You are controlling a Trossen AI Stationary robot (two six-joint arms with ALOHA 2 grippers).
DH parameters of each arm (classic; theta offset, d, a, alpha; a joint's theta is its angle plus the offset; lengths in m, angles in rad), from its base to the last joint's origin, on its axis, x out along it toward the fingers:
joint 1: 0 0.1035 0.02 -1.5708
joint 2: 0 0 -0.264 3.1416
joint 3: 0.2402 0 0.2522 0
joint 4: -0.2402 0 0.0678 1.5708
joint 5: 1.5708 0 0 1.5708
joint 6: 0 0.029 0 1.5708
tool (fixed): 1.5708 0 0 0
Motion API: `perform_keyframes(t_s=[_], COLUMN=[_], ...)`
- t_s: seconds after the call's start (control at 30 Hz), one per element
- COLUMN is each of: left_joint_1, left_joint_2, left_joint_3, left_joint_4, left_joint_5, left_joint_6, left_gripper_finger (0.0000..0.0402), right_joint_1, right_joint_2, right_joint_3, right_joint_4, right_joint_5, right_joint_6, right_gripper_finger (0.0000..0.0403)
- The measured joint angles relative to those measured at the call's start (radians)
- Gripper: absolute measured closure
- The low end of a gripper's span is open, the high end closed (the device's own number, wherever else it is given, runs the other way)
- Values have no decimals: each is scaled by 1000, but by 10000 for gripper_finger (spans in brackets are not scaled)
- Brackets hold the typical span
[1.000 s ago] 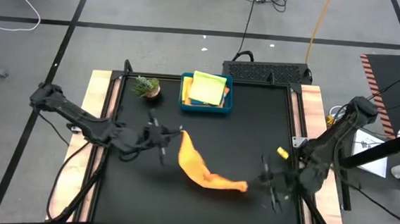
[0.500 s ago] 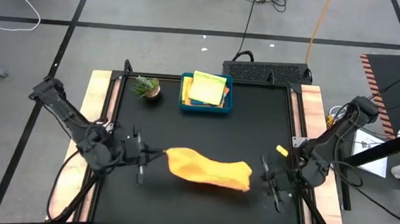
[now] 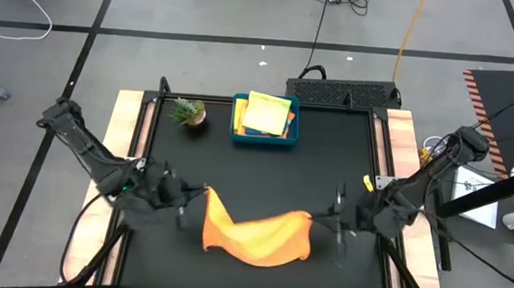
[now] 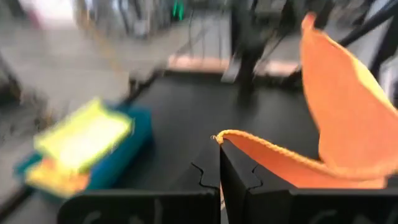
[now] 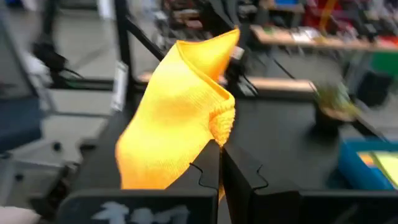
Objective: Fold microfiber towels
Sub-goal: Fold the orange microfiber cloth
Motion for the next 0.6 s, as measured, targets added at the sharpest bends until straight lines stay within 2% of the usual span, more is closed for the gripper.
perform_keyframes(t_s=[0.1,0.2,0.33,0.5,0.6], left_joint_1=[95,180,287,413,475], left_joint_2=[28,62,105,142,160], left_joint_3=[0,0,0,0,0], left_joint_4=[-179,-292,-344,-355,-357], left_joint_5=[101,172,234,287,296], left_joint_6=[-179,-257,-265,-193,-157], left_gripper_finger=[401,401,401,401,400], right_joint_1=[-62,-125,-223,-367,-457], right_joint_2=[0,-5,-33,-84,-112], right_joint_3=[-7,-55,-136,-239,-291], right_joint_4=[-100,-119,-115,-93,-71], right_joint_5=[0,-4,-58,-121,-198], right_joint_6=[88,129,180,190,186], right_gripper_finger=[403,403,403,403,403])
